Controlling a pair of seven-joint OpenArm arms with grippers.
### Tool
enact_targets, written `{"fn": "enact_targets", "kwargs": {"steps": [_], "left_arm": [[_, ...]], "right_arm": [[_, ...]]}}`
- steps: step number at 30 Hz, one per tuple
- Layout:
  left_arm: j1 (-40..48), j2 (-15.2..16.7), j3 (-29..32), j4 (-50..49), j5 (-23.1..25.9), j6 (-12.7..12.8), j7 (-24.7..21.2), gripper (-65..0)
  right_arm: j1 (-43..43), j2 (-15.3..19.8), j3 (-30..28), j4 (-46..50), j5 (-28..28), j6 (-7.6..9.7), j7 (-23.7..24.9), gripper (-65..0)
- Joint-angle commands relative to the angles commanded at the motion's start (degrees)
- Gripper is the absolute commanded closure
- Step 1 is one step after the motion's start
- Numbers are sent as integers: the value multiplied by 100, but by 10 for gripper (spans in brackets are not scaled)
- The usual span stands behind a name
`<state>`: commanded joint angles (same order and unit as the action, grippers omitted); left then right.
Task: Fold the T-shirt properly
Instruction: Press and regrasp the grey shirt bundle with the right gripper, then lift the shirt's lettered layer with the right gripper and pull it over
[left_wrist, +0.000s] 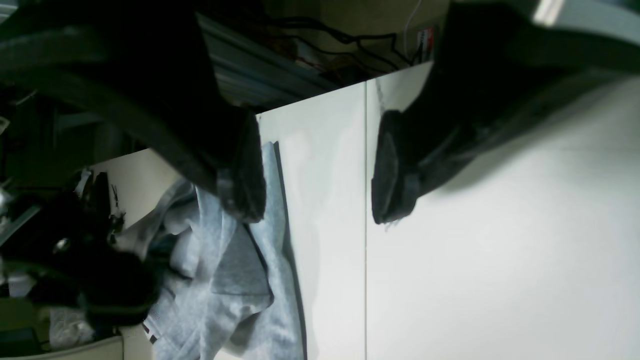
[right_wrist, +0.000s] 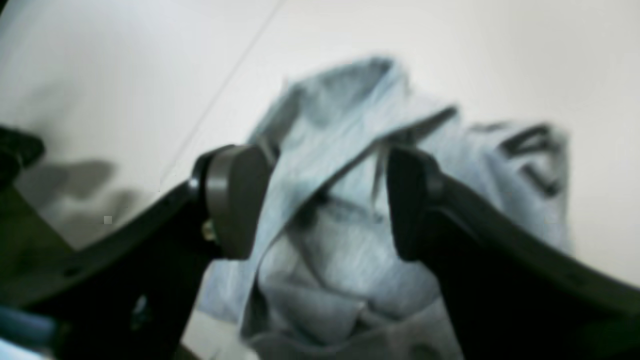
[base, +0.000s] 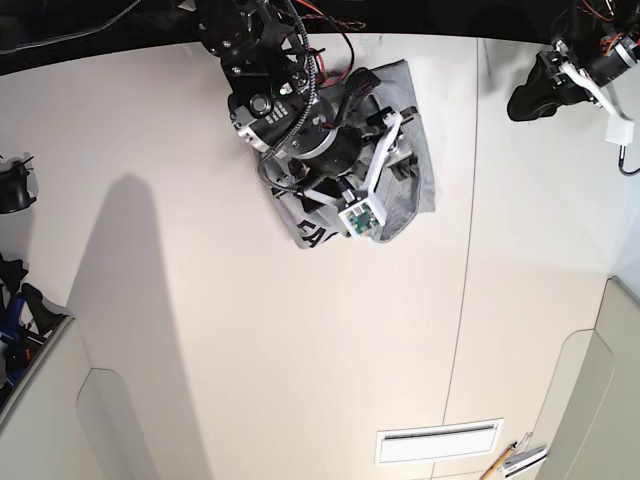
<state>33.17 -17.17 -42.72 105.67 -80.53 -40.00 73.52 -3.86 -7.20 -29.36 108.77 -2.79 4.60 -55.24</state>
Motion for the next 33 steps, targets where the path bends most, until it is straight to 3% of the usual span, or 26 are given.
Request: {"fn": "enact_targets", "kwargs": {"steps": [6,9,13,14,16,18,21,23,28,30,33], "left_arm": [[0,0,0,0,39,0,0,-373],[0,0,0,0,33,0,-2,-373],[2,2,0,0,42,0,-11,-373],[2,2,0,0,39,0,-7,-373],[2,2,0,0,39,0,-4,-373],[2,2,0,0,39,0,-2,-373],[2,2,0,0,37,0,-2,-373],[2,0,0,0,7,0,-2,-373],[2,0,-166,0,-74,0,2,-373],[2,0,-328,0,-122,0,4,-373],[0,-2,-450,0,-203,0,33,-373]], "right_arm": [[44,63,190,-125,-125,-105,393,-390],[133,61,339,-431,157,-92,640,-390],[501,-90,348,-1215,326,76,903,-390],[612,-151,345,-1423,385,192,909,-390],[839,-151,229,-1709,839,341,935,-390],[966,-151,74,-1843,942,356,1110,-390],[1106,-151,-205,-1930,1274,750,1202,-390],[1132,-151,-367,-1930,1679,1241,1211,-390],[1130,-151,-533,-1921,2201,1829,1165,-390],[1130,-151,-533,-1886,2459,2144,1119,-390],[1134,-151,-533,-1799,2638,2337,1104,-390]]}}
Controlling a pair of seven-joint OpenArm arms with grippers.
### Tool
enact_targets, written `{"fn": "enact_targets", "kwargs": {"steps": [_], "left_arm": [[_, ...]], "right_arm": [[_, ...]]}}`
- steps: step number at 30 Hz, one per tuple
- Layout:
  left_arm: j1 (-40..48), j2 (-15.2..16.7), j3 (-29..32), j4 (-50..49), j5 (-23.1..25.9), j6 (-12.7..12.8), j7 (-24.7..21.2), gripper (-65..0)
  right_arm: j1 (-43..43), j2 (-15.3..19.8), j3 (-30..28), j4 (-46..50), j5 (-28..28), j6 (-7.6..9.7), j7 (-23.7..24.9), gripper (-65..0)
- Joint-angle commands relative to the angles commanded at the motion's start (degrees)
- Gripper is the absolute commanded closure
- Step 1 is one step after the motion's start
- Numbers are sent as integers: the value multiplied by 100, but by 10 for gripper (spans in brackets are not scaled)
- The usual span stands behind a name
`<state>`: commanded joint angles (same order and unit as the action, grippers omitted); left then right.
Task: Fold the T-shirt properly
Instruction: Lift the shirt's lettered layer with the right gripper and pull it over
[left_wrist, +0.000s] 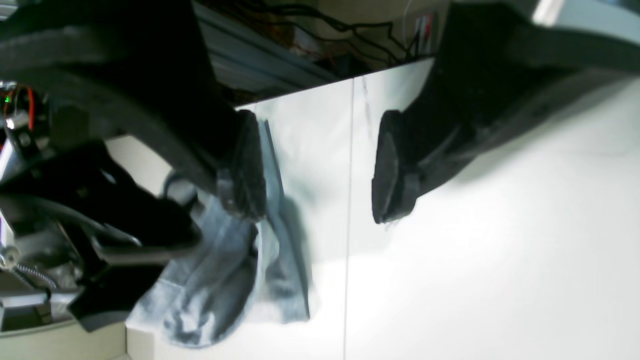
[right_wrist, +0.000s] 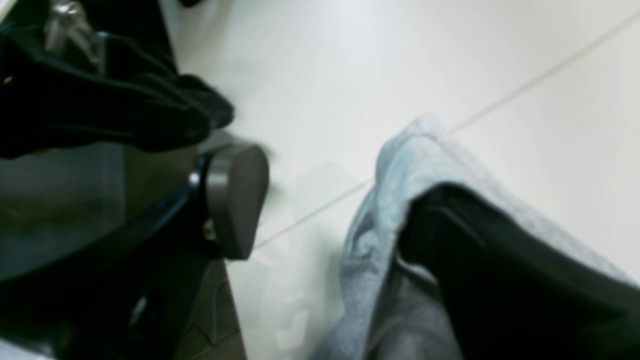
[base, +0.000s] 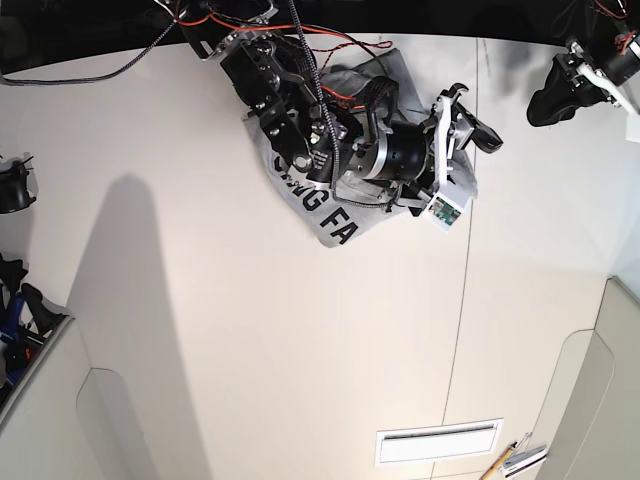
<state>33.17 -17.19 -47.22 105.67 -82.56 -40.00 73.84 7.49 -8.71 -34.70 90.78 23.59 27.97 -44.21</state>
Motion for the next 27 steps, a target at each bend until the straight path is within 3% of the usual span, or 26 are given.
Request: {"fn": "enact_targets", "kwargs": {"steps": [2,5,7,9,11,16,20,27], "left_arm": [[2,0,0,0,0,0,17,-373],[2,0,0,0,-85,0,50,-373],[2,-2,0,0,-210,0,212,-373],[4,0,0,0,-244,0,343,-373],[24,2,0,0,-244,0,372,-373],[35,0,0,0,-244,0,448,-373],[35,-15,0,0,-244,0,457,-373],[35,-15,0,0,-244,0,457,-373]], "right_arm": [[33,0,2,20,33,-2,-229,-390],[39,0,0,28,638,289,-793,-390],[39,0,9,28,876,339,-1266,-390],[39,0,50,52,905,339,-1342,-390],[39,0,96,210,1268,511,-1331,-390],[39,0,94,820,1738,538,-1611,-390],[33,0,94,914,1694,535,-1628,-390],[-326,9,92,579,1025,529,-1486,-390]]}}
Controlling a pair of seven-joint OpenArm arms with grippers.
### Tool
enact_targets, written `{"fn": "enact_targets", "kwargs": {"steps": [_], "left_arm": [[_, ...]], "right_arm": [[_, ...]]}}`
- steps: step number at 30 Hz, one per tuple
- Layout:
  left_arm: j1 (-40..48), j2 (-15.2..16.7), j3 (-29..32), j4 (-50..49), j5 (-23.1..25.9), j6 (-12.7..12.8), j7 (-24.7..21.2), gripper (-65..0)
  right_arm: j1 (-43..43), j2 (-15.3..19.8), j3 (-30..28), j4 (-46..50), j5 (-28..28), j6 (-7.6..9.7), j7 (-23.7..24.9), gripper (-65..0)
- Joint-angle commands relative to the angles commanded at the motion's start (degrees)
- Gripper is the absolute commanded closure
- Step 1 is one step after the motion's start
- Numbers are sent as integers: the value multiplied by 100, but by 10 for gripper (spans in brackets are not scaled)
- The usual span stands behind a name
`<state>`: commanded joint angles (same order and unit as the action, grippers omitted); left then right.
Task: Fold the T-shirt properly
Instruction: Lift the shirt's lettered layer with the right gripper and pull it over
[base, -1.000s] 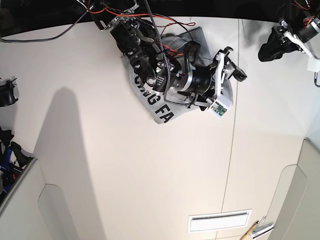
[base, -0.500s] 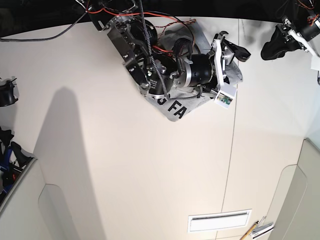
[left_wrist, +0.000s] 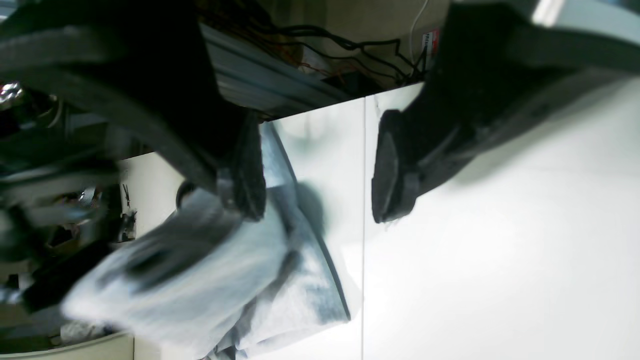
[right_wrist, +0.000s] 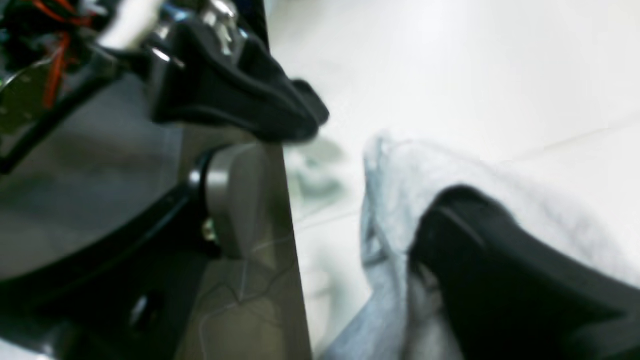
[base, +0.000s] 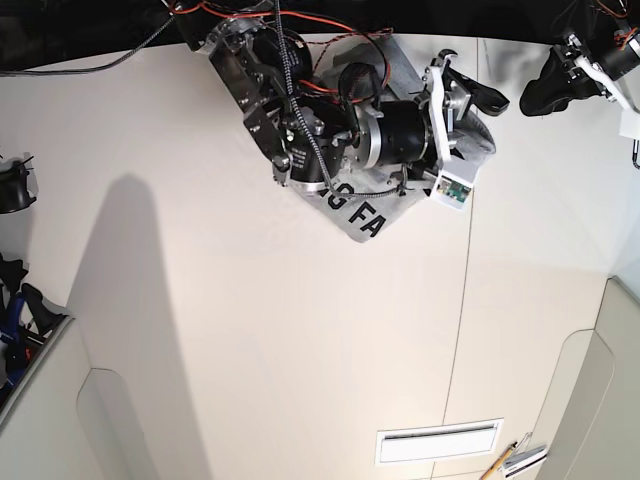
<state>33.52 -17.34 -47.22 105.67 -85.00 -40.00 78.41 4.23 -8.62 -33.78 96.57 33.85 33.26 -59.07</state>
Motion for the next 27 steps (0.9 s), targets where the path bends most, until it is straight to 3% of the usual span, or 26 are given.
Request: {"fn": "enact_targets", "kwargs": {"steps": [5,10,12,14,19,21,23,24,27], "left_arm": [[2,-59,0,0,0,0,33,-373],[15,-369,-2,0,0,0,92,-373],[13,-461,0,0,0,0,87,-373],[15,-474,0,0,0,0,109,-373],[15,-474,0,0,0,0,116,-373],[15,-474,0,0,0,0,114,-373],[13,-474,0,0,0,0,114,-373],[13,-474,0,0,0,0,114,-373],[13,-474,0,0,0,0,114,-373]], "right_arm": [[-229,15,-17,-385,24,0,-24,-390],[-376,138,-116,-378,1036,74,-704,-390],[-407,190,-118,-378,1222,153,-697,-390],[-361,173,-116,-356,946,138,-424,-390],[-15,131,-118,-352,-588,122,219,-386],[181,131,-118,-352,-868,120,221,-295],[352,133,-118,-352,-940,105,219,-191],[428,133,-125,-352,-918,105,203,-189],[584,131,-122,-350,-352,107,-127,-283]]}}
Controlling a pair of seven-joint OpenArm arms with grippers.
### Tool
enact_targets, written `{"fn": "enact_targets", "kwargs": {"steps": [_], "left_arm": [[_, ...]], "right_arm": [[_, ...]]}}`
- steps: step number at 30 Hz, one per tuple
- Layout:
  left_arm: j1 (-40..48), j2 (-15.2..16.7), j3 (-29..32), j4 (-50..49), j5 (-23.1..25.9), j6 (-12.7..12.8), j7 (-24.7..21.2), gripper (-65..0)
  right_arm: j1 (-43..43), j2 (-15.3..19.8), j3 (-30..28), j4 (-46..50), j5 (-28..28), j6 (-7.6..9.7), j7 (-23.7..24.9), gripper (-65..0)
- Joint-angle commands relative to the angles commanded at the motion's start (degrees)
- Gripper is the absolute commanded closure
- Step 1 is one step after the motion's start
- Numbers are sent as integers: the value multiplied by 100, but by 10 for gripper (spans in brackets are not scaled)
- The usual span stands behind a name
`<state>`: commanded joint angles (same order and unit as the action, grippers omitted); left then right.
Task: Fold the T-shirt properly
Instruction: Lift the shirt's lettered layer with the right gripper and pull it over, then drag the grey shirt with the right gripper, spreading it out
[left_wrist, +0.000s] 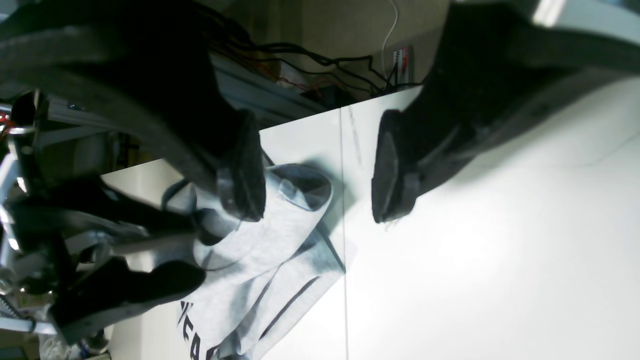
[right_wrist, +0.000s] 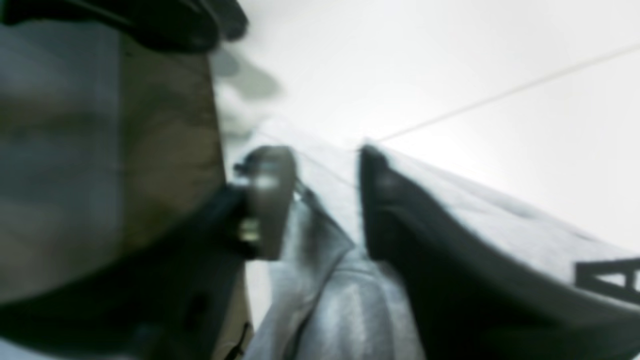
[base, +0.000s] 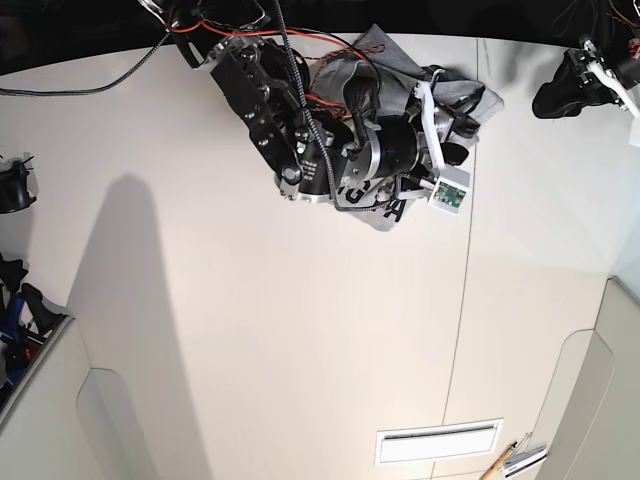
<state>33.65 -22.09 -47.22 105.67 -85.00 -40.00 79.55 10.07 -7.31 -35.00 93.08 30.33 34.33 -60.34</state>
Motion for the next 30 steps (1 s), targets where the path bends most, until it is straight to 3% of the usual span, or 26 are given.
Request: {"fn": "enact_targets", "kwargs": {"steps": [2,6,10,14,17,20,23,26,30], "left_arm": [[0,-2,0,0,0,0,0,-373],[0,-2,0,0,0,0,2,-373],[2,0,0,2,0,0,45,-373],[-17,0,55,2,0,0,45,-373],[-151,2,483,2,0,0,-201,-373],[-450,4,1268,2,178,0,-461,-373],[-772,0,1856,-2,1172,0,-1045,-373],[-826,0,2168,-83,1745,0,-1379,-373],[-938,0,2457,-570,2042,0,-1475,-373]], "right_arm": [[2,7,0,81,413,22,-267,-335],[-11,267,59,645,533,-13,-448,-334],[-186,907,291,1497,992,-44,-890,-334],[-710,1707,601,1611,1508,-42,-817,-333],[-920,1996,643,1609,1482,50,-535,-333],[-964,1971,636,1589,1095,48,-153,-333],[-962,1875,592,1351,671,48,179,-333],[-962,1740,306,798,557,46,214,-333],[-964,1633,-321,72,396,42,267,-333]]}}
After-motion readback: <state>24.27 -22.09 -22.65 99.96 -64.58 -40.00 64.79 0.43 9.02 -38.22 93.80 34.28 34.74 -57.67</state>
